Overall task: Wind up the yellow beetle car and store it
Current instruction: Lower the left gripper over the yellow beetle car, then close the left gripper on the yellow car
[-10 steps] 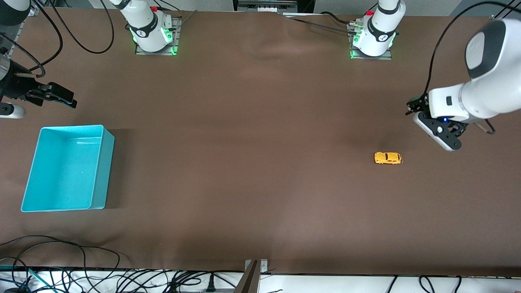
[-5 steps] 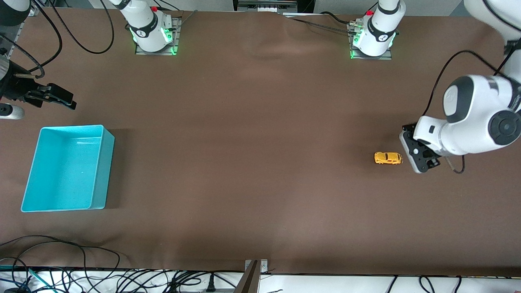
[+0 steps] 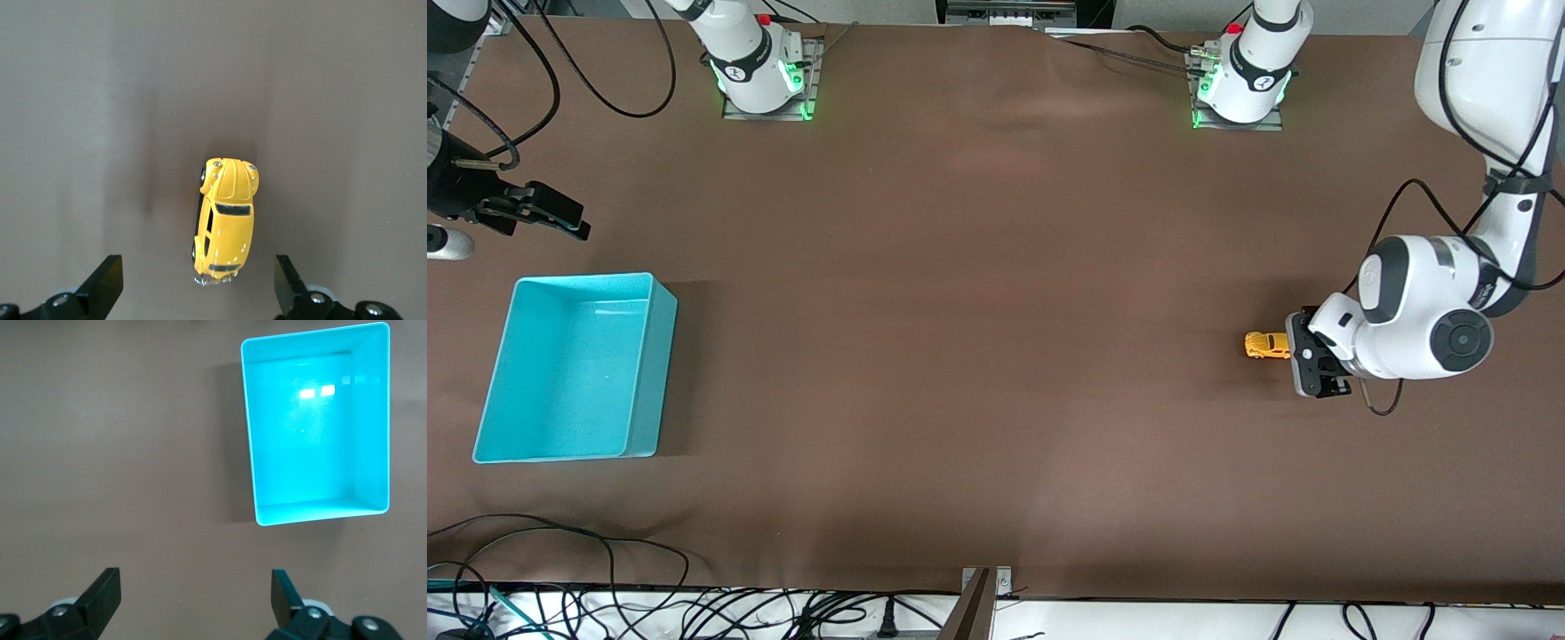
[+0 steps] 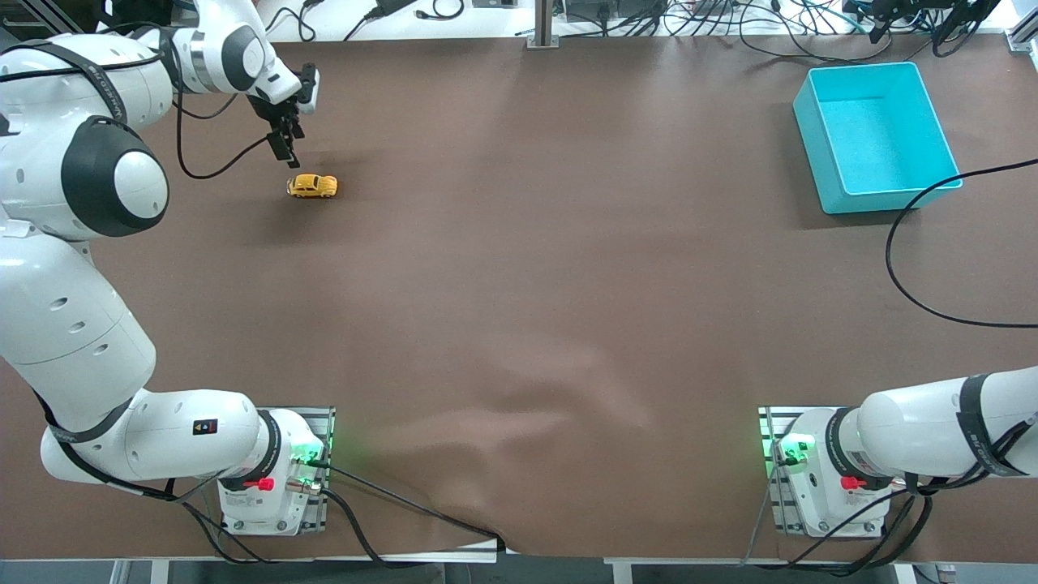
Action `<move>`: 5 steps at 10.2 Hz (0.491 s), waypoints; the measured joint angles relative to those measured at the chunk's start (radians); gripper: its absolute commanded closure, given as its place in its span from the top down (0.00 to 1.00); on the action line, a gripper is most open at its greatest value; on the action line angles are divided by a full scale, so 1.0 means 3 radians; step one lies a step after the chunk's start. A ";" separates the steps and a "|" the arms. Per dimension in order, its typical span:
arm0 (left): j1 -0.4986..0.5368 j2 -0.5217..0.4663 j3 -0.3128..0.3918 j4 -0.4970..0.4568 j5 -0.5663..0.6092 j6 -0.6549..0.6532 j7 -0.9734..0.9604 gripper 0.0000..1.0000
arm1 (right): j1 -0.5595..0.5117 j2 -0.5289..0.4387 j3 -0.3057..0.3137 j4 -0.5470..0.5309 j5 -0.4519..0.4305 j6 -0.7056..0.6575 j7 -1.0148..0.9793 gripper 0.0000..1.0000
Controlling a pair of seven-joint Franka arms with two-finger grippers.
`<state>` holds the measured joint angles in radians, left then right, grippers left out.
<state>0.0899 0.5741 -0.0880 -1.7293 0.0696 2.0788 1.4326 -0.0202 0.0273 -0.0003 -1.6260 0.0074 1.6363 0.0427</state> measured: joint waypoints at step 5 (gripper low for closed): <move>0.0045 0.0020 -0.0029 -0.0505 0.0045 0.0580 0.0240 0.98 | 0.0001 0.0000 0.0004 0.0044 0.0000 -0.0025 0.0000 1.00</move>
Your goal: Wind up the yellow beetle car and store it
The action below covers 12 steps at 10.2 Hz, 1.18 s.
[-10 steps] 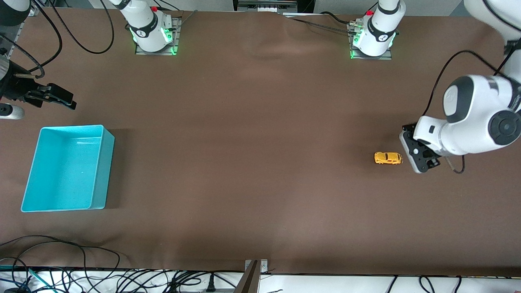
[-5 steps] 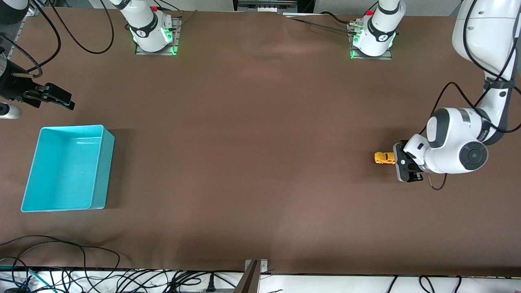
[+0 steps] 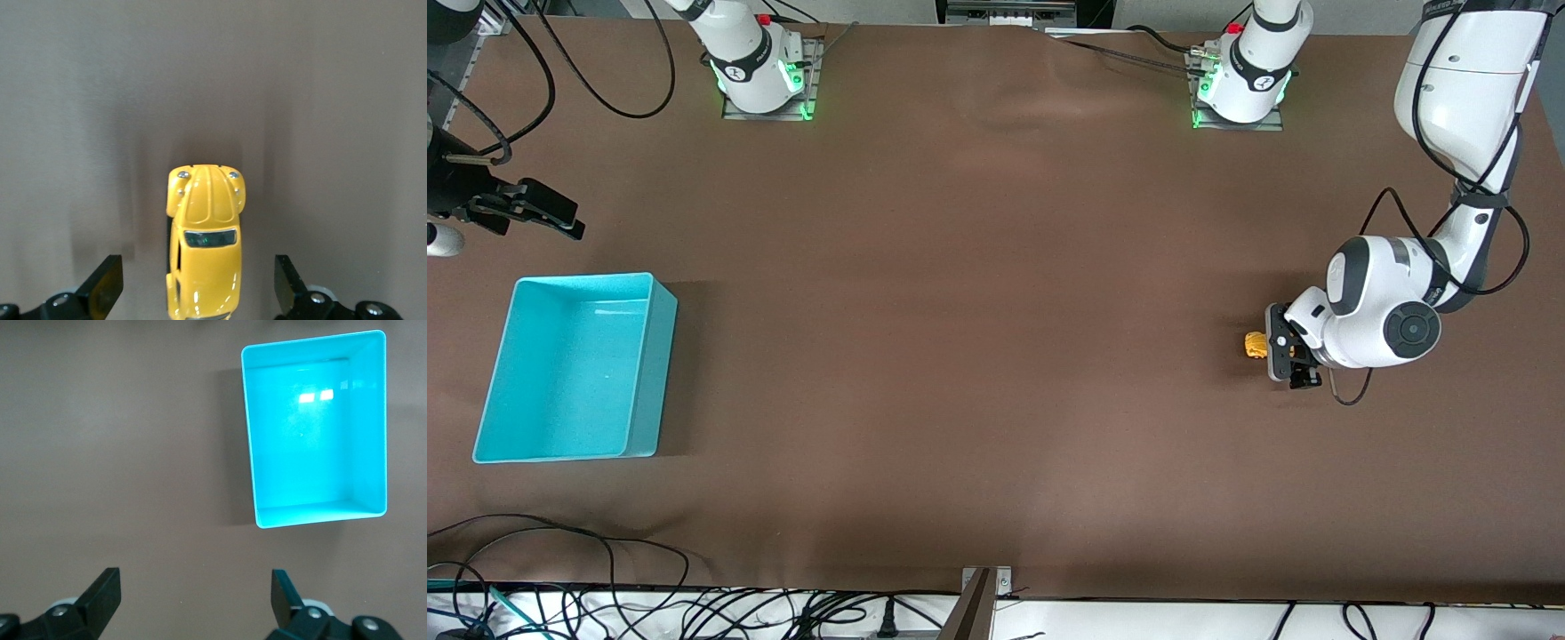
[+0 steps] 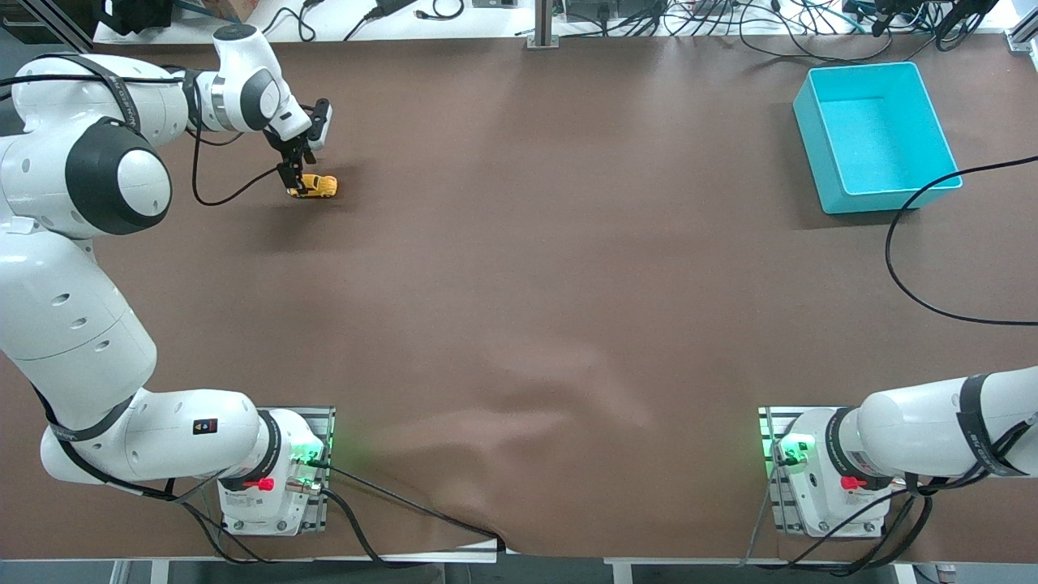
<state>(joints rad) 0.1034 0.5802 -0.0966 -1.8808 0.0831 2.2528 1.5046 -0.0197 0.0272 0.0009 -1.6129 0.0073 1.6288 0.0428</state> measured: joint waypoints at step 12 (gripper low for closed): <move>0.0010 -0.0165 -0.0193 -0.0103 -0.0004 0.0052 0.0103 0.00 | -0.0001 0.0006 -0.0003 0.0000 0.0000 -0.0027 0.0005 1.00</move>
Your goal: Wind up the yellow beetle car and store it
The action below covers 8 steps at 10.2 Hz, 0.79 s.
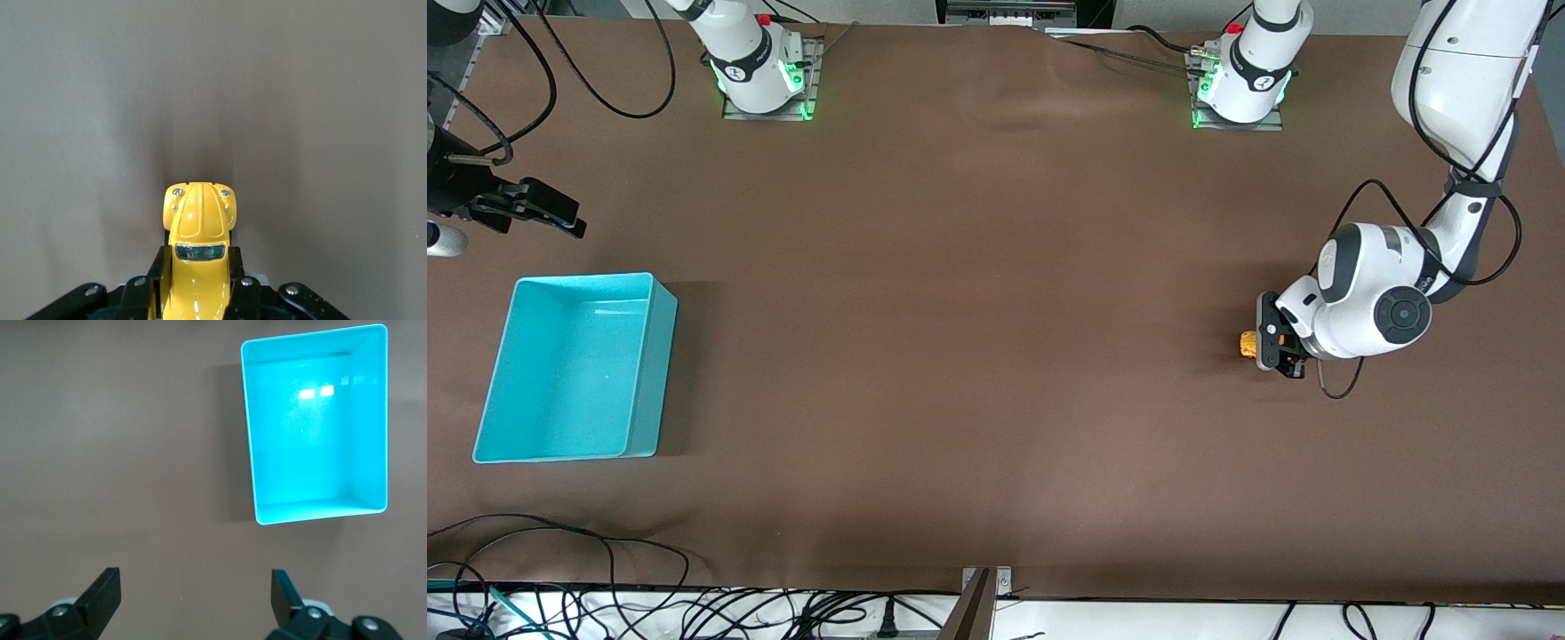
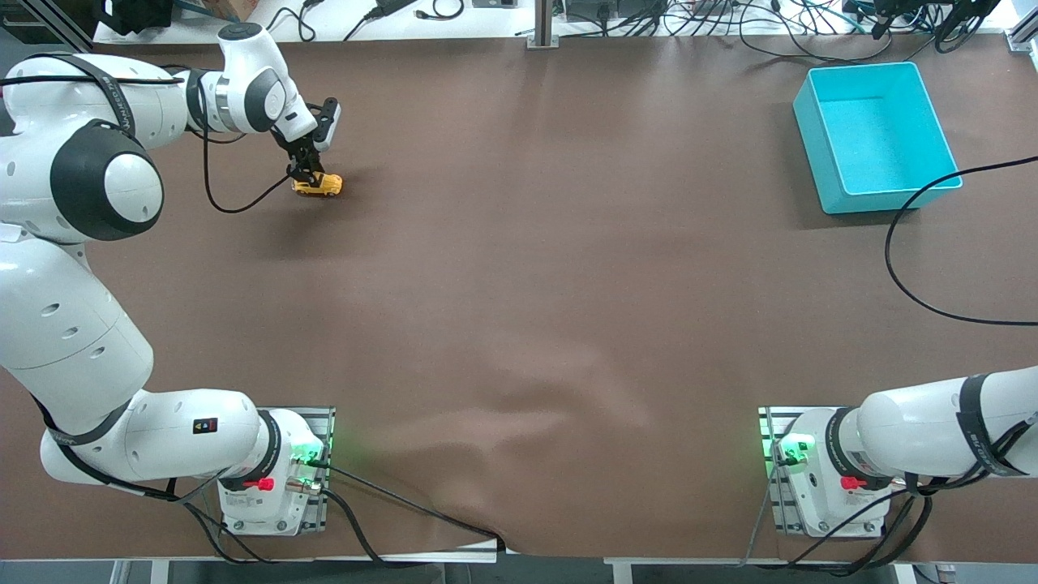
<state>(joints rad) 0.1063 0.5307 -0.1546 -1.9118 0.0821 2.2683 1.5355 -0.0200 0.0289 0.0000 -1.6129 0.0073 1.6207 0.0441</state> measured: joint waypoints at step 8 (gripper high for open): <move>-0.0013 0.0084 -0.0318 0.0008 0.0012 -0.0022 -0.0382 0.00 | -0.0006 -0.0001 -0.0066 0.0018 0.0000 -0.0001 0.0000 1.00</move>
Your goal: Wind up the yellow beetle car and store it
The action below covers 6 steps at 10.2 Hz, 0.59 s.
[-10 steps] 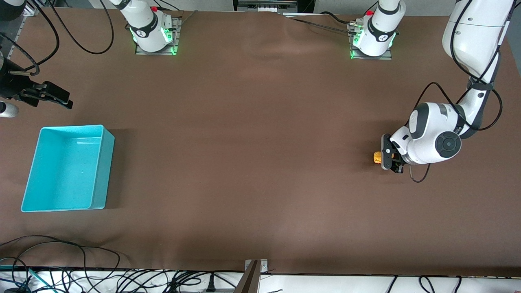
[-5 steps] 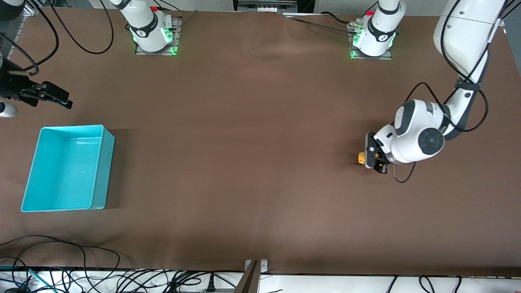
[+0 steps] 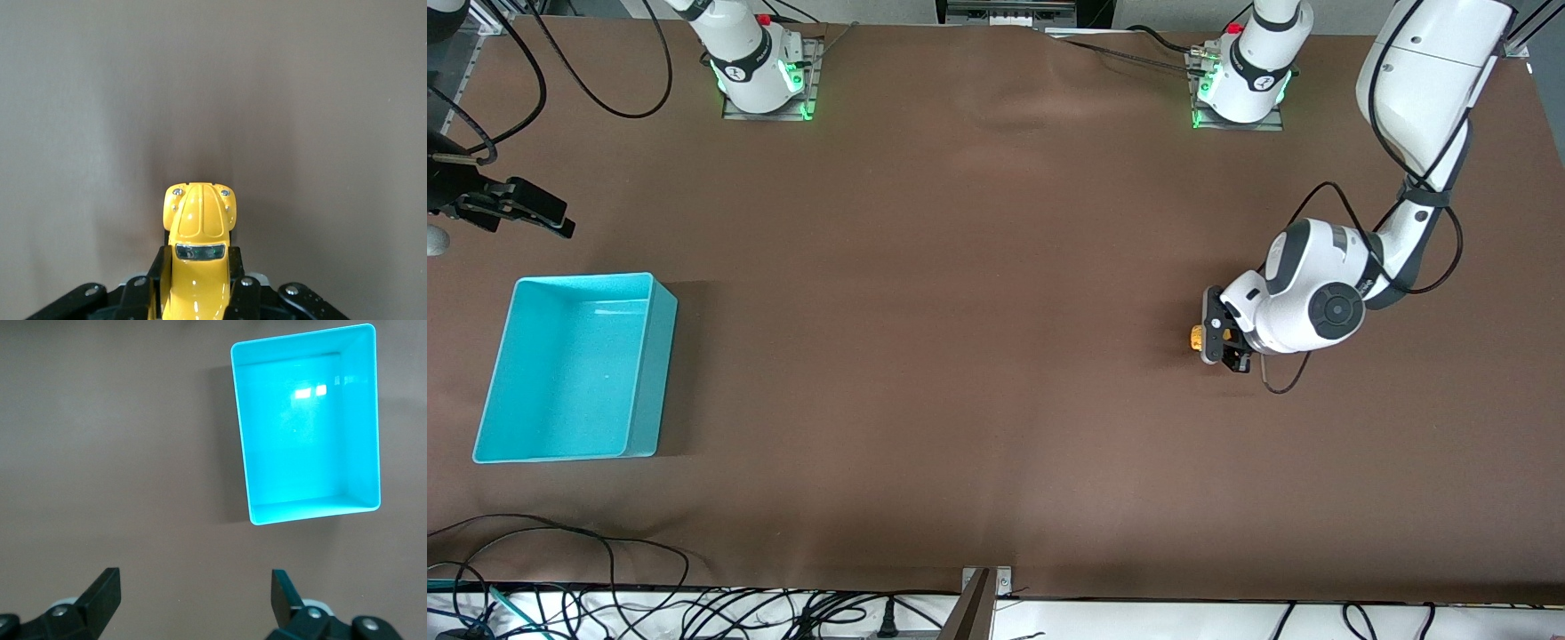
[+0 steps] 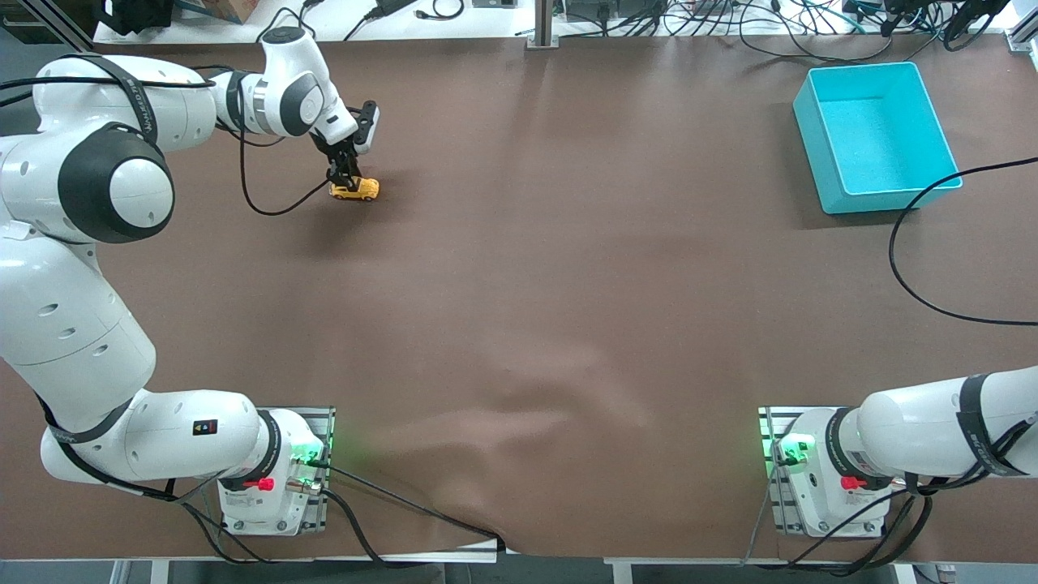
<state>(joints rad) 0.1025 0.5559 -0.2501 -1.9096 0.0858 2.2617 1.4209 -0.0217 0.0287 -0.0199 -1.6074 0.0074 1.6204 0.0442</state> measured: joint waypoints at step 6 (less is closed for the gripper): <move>0.0710 0.0015 0.0003 0.0024 0.0566 -0.0018 0.0252 0.00 | -0.0003 0.0045 -0.0058 -0.0002 0.0000 0.0003 0.0001 1.00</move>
<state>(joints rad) 0.3155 0.5605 -0.2491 -1.9025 0.2556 2.2563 1.4966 -0.0225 0.0423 -0.0373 -1.6081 0.0074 1.6212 0.0444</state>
